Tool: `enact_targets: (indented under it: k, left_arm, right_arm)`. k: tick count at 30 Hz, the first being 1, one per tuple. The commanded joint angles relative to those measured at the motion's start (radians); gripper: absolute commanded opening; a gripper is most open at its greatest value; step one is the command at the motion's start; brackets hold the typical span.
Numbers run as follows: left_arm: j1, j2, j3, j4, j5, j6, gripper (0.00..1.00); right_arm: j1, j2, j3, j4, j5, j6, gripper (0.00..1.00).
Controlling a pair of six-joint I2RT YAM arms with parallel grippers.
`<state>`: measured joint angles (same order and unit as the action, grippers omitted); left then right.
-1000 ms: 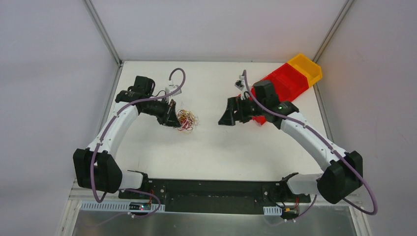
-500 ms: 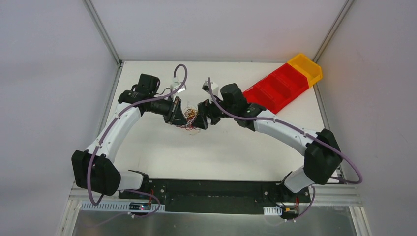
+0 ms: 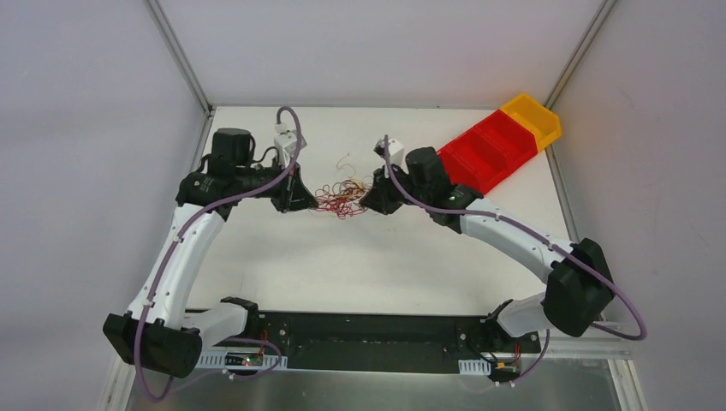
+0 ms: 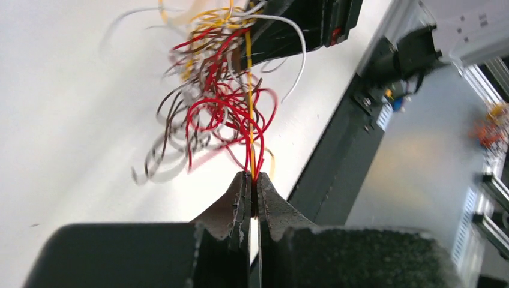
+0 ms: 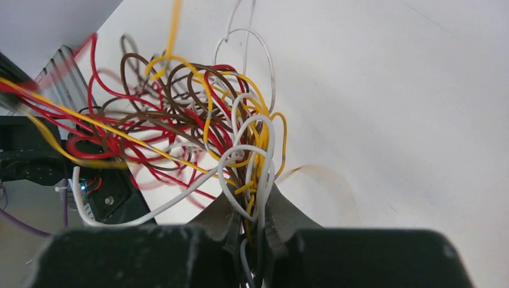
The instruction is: Untangle the cables
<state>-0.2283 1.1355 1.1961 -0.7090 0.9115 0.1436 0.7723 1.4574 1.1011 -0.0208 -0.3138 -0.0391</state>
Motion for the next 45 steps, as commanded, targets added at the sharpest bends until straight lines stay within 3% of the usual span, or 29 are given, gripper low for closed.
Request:
enact_targets:
  k: [1, 5, 12, 18, 26, 31, 37, 38, 41, 43, 45]
  left_arm:
    - [0.109, -0.093, 0.141, -0.074, -0.072, -0.080, 0.00]
    - [0.254, -0.040, 0.294, -0.070, -0.029, -0.166, 0.00]
    - [0.293, 0.009, 0.403, -0.015, -0.270, -0.277, 0.00]
    - [0.367, 0.049, 0.464, 0.060, -0.301, -0.339, 0.00]
    - [0.446, 0.188, 0.742, 0.099, -0.406, -0.404, 0.00]
    - [0.458, 0.275, 0.857, 0.121, -0.393, -0.454, 0.00]
    - [0.458, 0.315, 0.866, 0.141, -0.383, -0.456, 0.00]
    - [0.462, 0.314, 0.863, 0.144, -0.402, -0.455, 0.00]
    - [0.510, 0.309, 0.867, 0.239, -0.360, -0.518, 0.00]
    - [0.549, 0.320, 0.901, 0.314, -0.328, -0.599, 0.00]
    - [0.592, 0.364, 0.986, 0.398, -0.275, -0.713, 0.00]
  right_arm:
    - [-0.161, -0.070, -0.127, -0.162, 0.101, -0.087, 0.00]
    - [-0.184, -0.102, -0.194, -0.202, 0.047, -0.127, 0.00]
    - [-0.185, -0.108, -0.209, -0.234, -0.014, -0.151, 0.00]
    - [-0.188, -0.112, -0.242, -0.276, -0.052, -0.189, 0.00]
    - [-0.198, -0.123, -0.301, -0.321, -0.052, -0.253, 0.00]
    - [-0.200, -0.136, -0.320, -0.326, -0.044, -0.272, 0.04]
    - [-0.205, -0.146, -0.311, -0.333, -0.050, -0.271, 0.06]
    - [-0.205, -0.148, -0.311, -0.335, -0.052, -0.272, 0.08]
    - [-0.206, -0.153, -0.320, -0.357, -0.071, -0.288, 0.28]
    - [-0.205, -0.155, -0.331, -0.380, -0.090, -0.309, 0.28]
    - [-0.207, -0.158, -0.349, -0.383, -0.094, -0.318, 0.17]
